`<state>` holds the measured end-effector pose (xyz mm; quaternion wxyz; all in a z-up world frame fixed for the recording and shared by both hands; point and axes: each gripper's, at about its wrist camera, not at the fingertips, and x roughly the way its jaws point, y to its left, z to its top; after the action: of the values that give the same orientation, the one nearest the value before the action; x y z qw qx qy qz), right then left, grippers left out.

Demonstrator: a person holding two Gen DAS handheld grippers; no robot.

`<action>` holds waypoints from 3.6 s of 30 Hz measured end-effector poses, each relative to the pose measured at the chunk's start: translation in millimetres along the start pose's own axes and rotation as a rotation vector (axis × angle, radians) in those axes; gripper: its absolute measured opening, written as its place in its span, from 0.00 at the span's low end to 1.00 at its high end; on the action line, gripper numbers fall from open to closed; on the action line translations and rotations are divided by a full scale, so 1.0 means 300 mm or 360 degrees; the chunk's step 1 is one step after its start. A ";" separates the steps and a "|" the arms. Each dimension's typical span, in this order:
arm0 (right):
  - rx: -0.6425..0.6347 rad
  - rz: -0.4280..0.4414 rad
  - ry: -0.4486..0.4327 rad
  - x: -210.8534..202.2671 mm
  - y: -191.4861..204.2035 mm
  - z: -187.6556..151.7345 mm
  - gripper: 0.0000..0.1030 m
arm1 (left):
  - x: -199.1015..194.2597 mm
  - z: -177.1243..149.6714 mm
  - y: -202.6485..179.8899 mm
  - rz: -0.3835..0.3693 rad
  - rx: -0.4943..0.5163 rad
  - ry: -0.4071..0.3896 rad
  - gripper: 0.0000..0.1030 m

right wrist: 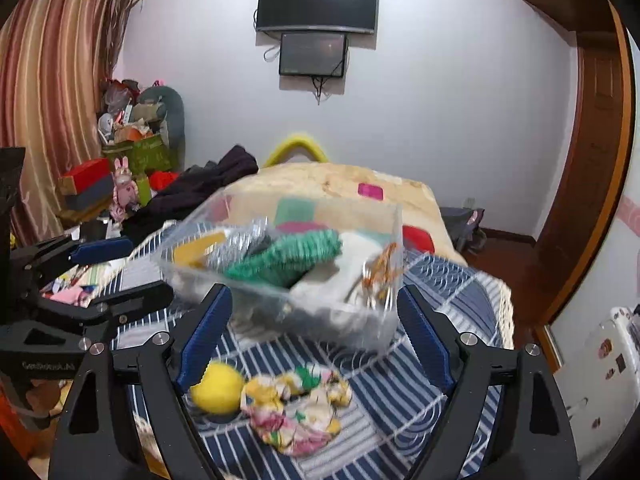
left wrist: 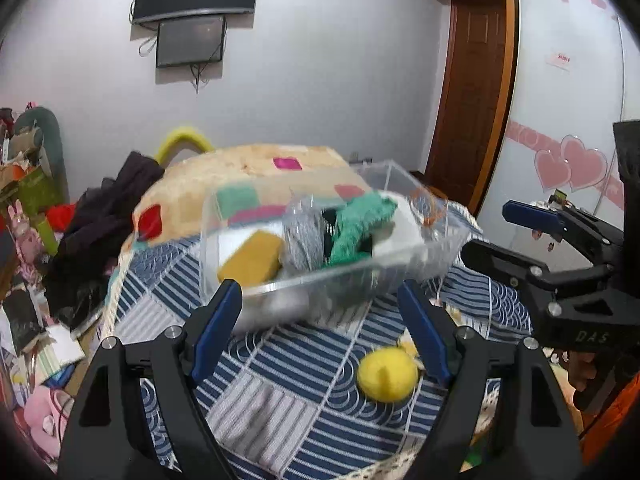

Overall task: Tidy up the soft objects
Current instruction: 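Grasp the yellow ball with the left tool while the right tool grasps the floral scrunchie, then place the ball into the box with the left tool while the right tool places the scrunchie in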

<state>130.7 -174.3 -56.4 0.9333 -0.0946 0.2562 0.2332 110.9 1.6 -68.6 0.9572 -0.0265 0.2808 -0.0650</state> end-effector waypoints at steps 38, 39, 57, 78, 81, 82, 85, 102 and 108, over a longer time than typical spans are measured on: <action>0.0203 -0.0043 0.0272 0.020 -0.089 -0.246 0.23 | 0.212 -0.174 -0.134 -0.0319 -0.0071 0.0390 0.57; 0.0203 -0.0047 0.0264 0.018 -0.083 -0.238 0.23 | 0.215 -0.175 -0.142 -0.0329 -0.0062 0.0395 0.53; 0.0148 -0.0025 0.0118 -0.031 -0.034 -0.126 0.23 | 0.144 -0.127 -0.101 -0.0214 -0.0055 0.0266 0.35; 0.0106 -0.0019 -0.0099 0.108 -0.021 0.089 0.23 | 0.173 0.159 0.042 -0.0073 -0.0122 -0.0064 0.35; 0.0108 -0.0019 0.0004 0.197 -0.011 0.065 0.23 | 0.252 0.168 0.020 -0.0067 -0.0083 -0.0020 0.35; 0.0111 -0.0012 0.0047 0.225 -0.009 0.054 0.23 | 0.279 0.164 0.014 -0.0060 -0.0072 0.0002 0.35; 0.0113 -0.0018 0.0133 0.270 -0.008 0.020 0.23 | 0.359 0.141 0.009 -0.0039 -0.0069 0.0095 0.35; 0.0106 -0.0024 0.0002 0.085 -0.028 0.041 0.52 | 0.194 0.105 0.069 -0.0062 -0.0175 -0.0011 0.58; 0.0090 -0.0044 -0.0165 -0.018 -0.001 0.084 0.63 | 0.053 0.117 0.078 0.0006 -0.0188 -0.0143 0.64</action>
<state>137.7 -169.1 -32.2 0.9507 -0.0594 0.2128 0.2176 145.6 23.2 -49.7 0.9658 -0.0852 0.2408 -0.0453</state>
